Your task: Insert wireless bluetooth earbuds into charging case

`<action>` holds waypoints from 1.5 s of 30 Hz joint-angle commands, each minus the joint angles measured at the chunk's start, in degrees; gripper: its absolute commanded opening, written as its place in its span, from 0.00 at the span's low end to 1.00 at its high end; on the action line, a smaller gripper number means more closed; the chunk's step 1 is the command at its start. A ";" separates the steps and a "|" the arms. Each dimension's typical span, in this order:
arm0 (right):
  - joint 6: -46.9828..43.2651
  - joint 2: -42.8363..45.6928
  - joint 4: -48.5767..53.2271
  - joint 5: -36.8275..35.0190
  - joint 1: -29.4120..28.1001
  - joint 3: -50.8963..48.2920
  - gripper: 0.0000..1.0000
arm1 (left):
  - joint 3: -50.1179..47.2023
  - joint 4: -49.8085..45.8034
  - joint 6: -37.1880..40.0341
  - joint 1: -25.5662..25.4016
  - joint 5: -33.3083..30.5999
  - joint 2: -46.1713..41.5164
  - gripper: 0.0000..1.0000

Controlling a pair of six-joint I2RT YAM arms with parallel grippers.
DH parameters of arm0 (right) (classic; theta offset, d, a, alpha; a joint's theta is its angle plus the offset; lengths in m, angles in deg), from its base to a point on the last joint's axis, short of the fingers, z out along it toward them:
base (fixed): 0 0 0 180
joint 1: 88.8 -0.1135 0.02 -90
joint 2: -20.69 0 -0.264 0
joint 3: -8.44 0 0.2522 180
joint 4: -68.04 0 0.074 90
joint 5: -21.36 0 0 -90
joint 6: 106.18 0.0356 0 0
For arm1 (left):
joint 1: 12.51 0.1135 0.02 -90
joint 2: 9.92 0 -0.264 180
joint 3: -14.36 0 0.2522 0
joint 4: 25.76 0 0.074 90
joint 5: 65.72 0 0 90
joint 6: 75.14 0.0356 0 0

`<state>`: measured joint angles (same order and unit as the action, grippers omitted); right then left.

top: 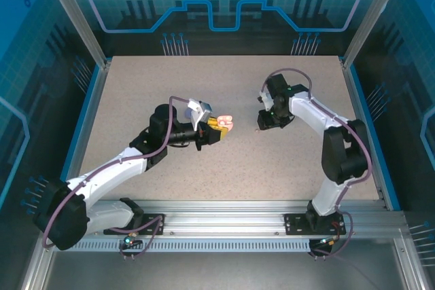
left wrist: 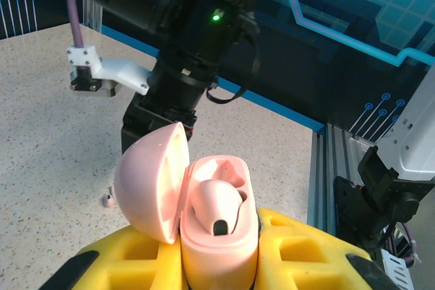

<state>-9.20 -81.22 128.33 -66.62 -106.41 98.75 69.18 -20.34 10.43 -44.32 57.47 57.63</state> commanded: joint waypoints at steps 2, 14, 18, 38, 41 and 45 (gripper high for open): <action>-0.60 -4.89 -0.04 1.07 0.67 4.34 0.27 | -0.81 0.36 -0.38 0.61 -0.83 -1.13 0.08; -0.22 -15.44 3.28 -2.14 0.89 12.53 0.19 | -0.73 0.16 -0.25 0.61 -1.00 -0.70 0.08; -0.38 -17.17 3.73 -2.54 0.82 13.63 0.19 | -0.70 0.15 -0.23 0.70 -0.97 -0.67 0.08; -3.23 -18.84 8.21 -4.38 -0.10 12.38 0.21 | -0.43 0.29 -0.27 0.81 -0.93 0.01 0.07; -3.28 -17.77 8.12 -4.04 -0.56 11.15 0.21 | -0.33 0.28 -0.35 0.79 -0.81 0.06 0.07; -2.63 -16.72 7.71 -4.75 -0.68 10.58 0.23 | -0.28 0.35 -0.44 0.80 -0.83 0.09 0.07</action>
<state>-11.56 -99.78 134.16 -70.49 -106.50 110.47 69.16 -20.39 10.35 -44.04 57.04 57.63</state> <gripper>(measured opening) 0.228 0.223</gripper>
